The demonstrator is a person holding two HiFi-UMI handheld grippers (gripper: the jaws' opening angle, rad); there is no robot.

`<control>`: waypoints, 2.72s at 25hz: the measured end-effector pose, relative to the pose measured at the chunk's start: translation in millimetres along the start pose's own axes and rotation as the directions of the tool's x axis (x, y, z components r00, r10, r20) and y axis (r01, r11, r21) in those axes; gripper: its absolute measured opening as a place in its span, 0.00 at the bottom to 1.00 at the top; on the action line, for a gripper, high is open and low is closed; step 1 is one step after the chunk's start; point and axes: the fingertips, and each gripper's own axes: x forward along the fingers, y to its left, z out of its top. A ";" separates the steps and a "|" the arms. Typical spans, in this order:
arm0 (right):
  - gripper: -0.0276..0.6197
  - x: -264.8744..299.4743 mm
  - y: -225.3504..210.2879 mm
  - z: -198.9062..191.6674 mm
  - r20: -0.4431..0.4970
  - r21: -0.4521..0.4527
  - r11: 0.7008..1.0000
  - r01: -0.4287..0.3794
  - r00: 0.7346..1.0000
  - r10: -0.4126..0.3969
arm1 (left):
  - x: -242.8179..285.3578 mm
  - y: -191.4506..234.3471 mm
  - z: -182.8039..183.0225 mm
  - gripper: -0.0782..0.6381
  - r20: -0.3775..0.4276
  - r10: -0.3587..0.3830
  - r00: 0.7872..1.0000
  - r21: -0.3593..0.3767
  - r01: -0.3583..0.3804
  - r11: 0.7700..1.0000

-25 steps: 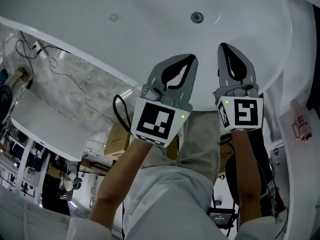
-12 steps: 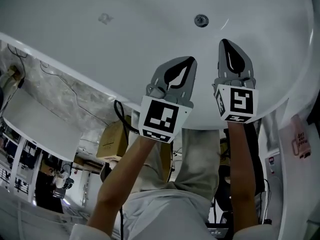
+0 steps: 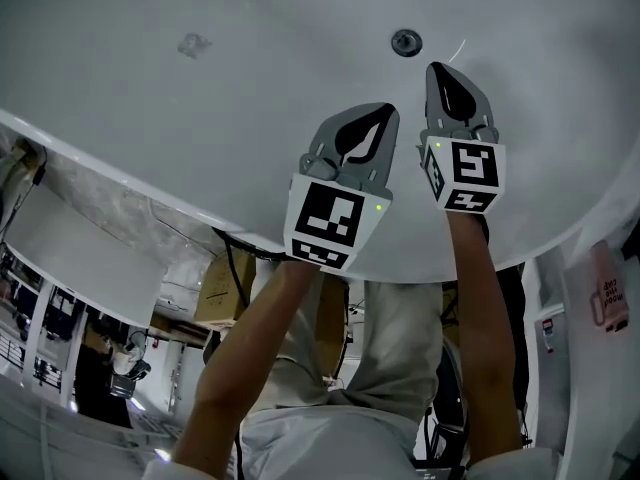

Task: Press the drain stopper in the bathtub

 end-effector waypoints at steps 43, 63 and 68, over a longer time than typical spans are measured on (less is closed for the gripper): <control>0.05 169.3 -34.9 -165.8 -0.452 0.021 0.995 -0.100 0.886 0.099 | 136.4 77.2 -101.0 0.11 -0.254 0.036 0.966 0.075 -0.017 0.997; 0.05 125.3 -18.4 -144.5 -0.406 0.105 0.994 -0.033 0.911 0.073 | 107.9 61.5 -81.5 0.11 -0.264 0.080 0.961 0.116 -0.050 0.992; 0.05 98.6 -18.2 -117.9 -0.381 0.081 0.996 -0.026 0.923 0.055 | 87.6 51.6 -70.4 0.11 -0.275 0.082 0.958 0.135 -0.046 0.990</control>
